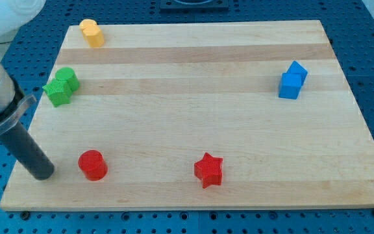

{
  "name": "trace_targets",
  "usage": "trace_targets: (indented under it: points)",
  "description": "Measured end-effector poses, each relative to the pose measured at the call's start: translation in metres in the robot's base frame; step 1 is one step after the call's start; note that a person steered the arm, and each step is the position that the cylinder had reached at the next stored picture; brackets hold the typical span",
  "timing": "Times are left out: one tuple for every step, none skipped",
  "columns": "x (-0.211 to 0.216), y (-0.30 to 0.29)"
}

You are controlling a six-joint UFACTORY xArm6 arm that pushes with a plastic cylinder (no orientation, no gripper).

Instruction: Push the red circle towards left to the red star

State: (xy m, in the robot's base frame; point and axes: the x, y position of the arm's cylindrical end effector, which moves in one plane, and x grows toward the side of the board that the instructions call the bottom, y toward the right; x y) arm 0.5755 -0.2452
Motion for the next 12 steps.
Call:
trace_targets:
  points:
    - [-0.001, 0.024]
    - [-0.021, 0.045]
    - [-0.023, 0.086]
    - [-0.023, 0.106]
    - [-0.022, 0.08]
    - [-0.009, 0.069]
    - [-0.004, 0.099]
    - [-0.004, 0.135]
    - [-0.004, 0.168]
    - [-0.004, 0.177]
    - [-0.004, 0.185]
    - [-0.004, 0.185]
